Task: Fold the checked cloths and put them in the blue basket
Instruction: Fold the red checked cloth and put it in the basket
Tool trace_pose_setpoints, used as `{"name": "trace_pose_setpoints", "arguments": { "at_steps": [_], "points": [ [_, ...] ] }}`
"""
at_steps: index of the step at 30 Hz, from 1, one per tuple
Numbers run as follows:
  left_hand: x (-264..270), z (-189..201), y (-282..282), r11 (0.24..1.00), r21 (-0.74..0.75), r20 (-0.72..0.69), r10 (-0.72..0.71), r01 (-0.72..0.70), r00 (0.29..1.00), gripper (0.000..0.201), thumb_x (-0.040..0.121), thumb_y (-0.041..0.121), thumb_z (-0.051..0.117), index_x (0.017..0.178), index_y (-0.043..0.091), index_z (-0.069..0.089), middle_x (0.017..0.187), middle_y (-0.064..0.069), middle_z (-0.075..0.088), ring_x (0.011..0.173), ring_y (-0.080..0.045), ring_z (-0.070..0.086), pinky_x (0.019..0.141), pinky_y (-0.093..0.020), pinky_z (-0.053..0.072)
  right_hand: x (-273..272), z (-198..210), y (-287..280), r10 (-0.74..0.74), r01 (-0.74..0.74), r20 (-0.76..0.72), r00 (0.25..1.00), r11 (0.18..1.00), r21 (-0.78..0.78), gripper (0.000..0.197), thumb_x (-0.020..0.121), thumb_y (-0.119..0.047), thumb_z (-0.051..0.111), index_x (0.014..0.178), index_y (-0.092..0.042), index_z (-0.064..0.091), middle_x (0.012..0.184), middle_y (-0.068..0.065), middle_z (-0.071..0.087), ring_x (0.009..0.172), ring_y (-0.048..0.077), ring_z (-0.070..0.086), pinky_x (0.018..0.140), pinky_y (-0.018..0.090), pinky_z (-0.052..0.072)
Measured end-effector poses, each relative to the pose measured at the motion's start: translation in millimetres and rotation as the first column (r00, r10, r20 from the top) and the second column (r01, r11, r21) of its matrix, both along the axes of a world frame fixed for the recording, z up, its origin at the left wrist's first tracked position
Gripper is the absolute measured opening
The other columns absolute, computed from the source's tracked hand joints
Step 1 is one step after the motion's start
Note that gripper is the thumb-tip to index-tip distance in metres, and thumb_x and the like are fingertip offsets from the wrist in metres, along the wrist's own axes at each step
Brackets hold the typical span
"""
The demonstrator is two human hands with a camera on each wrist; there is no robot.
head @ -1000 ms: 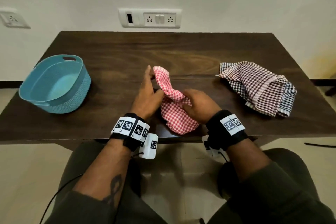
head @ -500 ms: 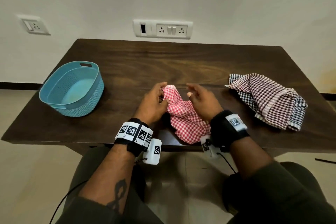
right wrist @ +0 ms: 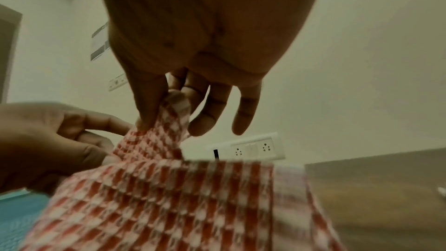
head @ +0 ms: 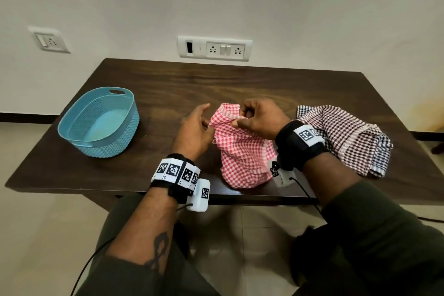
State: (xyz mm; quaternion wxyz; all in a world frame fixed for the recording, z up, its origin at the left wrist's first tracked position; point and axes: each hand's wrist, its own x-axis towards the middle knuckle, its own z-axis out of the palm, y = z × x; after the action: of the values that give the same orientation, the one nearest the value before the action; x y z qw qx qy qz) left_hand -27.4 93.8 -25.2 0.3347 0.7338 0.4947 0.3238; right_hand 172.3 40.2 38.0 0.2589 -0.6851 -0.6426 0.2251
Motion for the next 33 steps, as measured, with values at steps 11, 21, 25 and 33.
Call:
{"name": "trace_pose_setpoints", "arguments": {
  "at_steps": [11, 21, 25, 33],
  "points": [
    [39, 95, -26, 0.991, 0.057, 0.146, -0.132, 0.125, 0.98, 0.039, 0.088, 0.053, 0.062, 0.118, 0.027, 0.061, 0.104, 0.009, 0.069, 0.092, -0.007, 0.065, 0.081, -0.031, 0.055, -14, 89, 8, -0.073, 0.134, -0.353, 0.933, 0.979, 0.152, 0.027, 0.094, -0.014, 0.053, 0.114, -0.009, 0.07, 0.089, 0.007, 0.073, 0.074, 0.014, 0.069, 0.069, 0.035, 0.056],
    [39, 151, -13, 0.951, 0.276, -0.183, -0.091, 0.14, 0.979, 0.021, 0.092, 0.021, 0.053, 0.102, 0.018, 0.071, 0.097, 0.001, 0.071, 0.086, -0.014, 0.065, 0.078, -0.029, 0.052, 5, 119, -23, -0.205, 0.142, 0.265, 0.942, 0.961, 0.238, 0.018, 0.084, -0.027, 0.062, 0.089, -0.017, 0.076, 0.084, 0.002, 0.071, 0.083, 0.021, 0.066, 0.066, 0.027, 0.046],
    [25, 161, -6, 0.95, 0.285, -0.335, -0.029, 0.13, 0.942, 0.024, 0.091, 0.019, 0.053, 0.106, 0.013, 0.07, 0.105, -0.007, 0.069, 0.087, -0.021, 0.064, 0.081, -0.033, 0.053, 20, 122, -30, -0.317, 0.199, 0.325, 0.891, 0.917, 0.346, 0.022, 0.087, -0.031, 0.06, 0.091, -0.014, 0.074, 0.092, 0.008, 0.071, 0.087, 0.025, 0.062, 0.073, 0.033, 0.049],
    [-7, 165, 23, 0.952, 0.304, -0.34, 0.084, 0.025, 0.937, 0.024, 0.099, 0.033, 0.05, 0.107, 0.016, 0.064, 0.109, -0.01, 0.069, 0.095, -0.027, 0.063, 0.078, -0.033, 0.047, 49, 135, -42, -0.437, 0.31, 0.253, 0.863, 0.854, 0.417, 0.028, 0.094, -0.042, 0.052, 0.096, -0.016, 0.061, 0.091, 0.012, 0.066, 0.085, 0.036, 0.06, 0.075, 0.041, 0.05]
  ]
}}
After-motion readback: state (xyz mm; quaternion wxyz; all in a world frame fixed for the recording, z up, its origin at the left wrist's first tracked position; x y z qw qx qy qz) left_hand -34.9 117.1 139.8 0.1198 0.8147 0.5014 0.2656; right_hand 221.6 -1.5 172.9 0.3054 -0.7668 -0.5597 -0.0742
